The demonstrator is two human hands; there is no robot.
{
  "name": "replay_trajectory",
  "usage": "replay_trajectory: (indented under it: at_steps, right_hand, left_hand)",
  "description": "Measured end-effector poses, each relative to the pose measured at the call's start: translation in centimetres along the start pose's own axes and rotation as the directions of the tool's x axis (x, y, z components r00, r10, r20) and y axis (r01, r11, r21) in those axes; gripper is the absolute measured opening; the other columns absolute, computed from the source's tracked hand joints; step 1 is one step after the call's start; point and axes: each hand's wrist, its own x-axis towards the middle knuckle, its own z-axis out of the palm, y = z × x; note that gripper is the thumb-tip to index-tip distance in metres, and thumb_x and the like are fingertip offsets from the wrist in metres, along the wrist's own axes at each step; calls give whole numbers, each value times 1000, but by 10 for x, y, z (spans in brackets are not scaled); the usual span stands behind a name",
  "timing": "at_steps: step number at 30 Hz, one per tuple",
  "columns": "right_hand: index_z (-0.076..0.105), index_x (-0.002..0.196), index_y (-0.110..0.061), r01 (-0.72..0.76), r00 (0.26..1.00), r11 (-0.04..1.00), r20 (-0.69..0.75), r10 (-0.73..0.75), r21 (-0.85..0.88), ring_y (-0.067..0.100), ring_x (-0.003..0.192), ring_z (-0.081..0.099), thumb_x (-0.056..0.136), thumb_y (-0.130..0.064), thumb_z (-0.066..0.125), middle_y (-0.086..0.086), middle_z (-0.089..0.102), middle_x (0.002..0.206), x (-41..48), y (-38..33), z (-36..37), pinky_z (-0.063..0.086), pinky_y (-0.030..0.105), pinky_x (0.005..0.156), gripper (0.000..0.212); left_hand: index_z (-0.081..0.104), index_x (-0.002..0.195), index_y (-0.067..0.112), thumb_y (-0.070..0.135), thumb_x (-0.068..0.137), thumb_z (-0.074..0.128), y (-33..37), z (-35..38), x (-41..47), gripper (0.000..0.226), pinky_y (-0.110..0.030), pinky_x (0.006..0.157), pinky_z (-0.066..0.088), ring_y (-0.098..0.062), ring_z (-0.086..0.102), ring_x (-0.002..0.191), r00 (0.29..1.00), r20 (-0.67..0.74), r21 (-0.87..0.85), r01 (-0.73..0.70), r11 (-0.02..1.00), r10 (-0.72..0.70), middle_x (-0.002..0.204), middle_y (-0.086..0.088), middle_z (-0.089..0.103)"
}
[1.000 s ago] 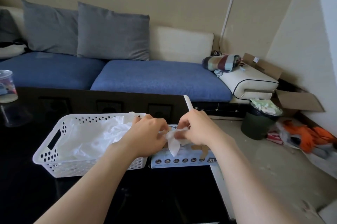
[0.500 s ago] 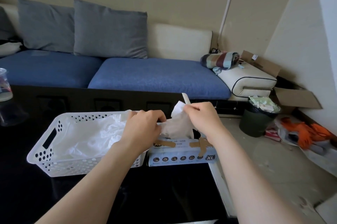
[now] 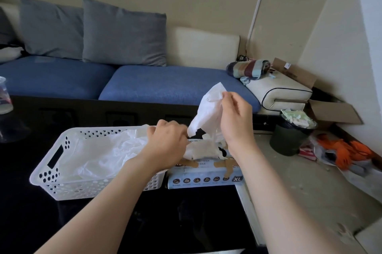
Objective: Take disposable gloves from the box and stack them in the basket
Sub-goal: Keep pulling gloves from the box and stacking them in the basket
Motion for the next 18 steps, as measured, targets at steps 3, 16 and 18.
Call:
replay_trajectory:
  at_steps: [3,16,18]
  right_hand:
    - [72,95,-11,-134,985,986,120,121,104,12,85,59,110,-30,52,11,66,91,-2,-2,10,47,28,79,31]
    - [82,93,-14,-472,738,881,561,375,32,32,81,65,89,-50,59,12,74,90,-17,-14,39,53,44,81,43]
    - [85,91,-30,-405,696,912,626,351,-61,27,93,74,90,-64,67,3,80,95,-22,-21,42,56,43,90,38]
  left_hand:
    - [75,98,11,31,87,38,5,-21,0,43,-38,84,47,-22,66,92,984,-7,-679,126,723,-178,94,4,75]
    - [69,84,13,26,85,74,-27,-60,-14,14,-43,70,41,-25,60,76,937,12,-890,170,424,-350,82,-5,68]
    - [70,90,6,29,86,74,-29,-65,-19,24,-45,70,38,-25,59,75,946,8,-876,163,454,-324,83,-10,68]
